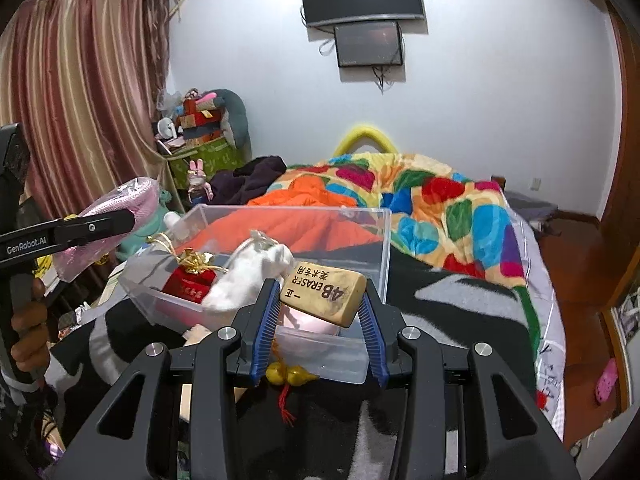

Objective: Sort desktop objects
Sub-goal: 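Carry the eraser into the box and open right tool while left tool carries the rope, then lower the bagged pink rope into the clear box and open left tool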

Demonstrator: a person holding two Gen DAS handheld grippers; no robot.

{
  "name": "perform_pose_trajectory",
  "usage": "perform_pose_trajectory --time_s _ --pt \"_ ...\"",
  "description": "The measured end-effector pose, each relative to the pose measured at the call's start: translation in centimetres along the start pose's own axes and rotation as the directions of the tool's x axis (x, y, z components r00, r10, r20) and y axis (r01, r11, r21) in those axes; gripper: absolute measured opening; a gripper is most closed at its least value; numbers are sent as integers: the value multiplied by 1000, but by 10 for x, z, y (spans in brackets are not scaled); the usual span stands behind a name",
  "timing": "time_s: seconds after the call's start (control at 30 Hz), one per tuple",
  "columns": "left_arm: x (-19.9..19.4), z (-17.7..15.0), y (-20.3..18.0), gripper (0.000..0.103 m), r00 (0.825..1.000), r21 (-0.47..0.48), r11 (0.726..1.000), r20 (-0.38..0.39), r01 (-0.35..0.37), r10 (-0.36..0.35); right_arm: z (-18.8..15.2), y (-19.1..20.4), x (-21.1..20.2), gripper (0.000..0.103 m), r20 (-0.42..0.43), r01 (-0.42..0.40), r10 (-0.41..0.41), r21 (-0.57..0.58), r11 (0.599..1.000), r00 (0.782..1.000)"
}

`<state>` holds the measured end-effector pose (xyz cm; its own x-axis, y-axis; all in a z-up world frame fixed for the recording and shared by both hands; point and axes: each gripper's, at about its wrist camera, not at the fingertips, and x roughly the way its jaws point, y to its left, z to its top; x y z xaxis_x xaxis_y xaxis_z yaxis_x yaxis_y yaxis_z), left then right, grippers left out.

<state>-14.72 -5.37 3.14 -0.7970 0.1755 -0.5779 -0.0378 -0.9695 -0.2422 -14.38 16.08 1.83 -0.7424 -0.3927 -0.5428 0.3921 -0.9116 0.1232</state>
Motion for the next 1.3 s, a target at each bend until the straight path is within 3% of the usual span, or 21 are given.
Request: perform_pose_trajectory --time_s 0.17,0.4,0.57,0.8,1.0,1.3 --pt "13 -3 1 60 1000 -1 1000 -20 2 -2 -1 5 8 36 -7 -1 1 -6 1000 1000" --pt "29 -7 -4 60 996 43 996 2 -84 84 -4 -2 19 36 -34 20 -20 18 1000 999" --pt "48 -13 0 60 996 31 997 -49 -73 74 -5 -1 20 37 -34 21 -21 8 1000 999" --pt "52 -18 -1 61 994 56 994 -52 -90 93 -8 2 19 38 -29 23 -23 -4 1000 999" --pt "49 -21 -2 62 995 63 995 -57 -77 80 -12 11 11 49 -10 20 -21 -30 999 1000" --pt "34 -15 6 62 998 3 999 -43 -44 44 -15 10 2 53 -2 2 -2 -3 1000 1000"
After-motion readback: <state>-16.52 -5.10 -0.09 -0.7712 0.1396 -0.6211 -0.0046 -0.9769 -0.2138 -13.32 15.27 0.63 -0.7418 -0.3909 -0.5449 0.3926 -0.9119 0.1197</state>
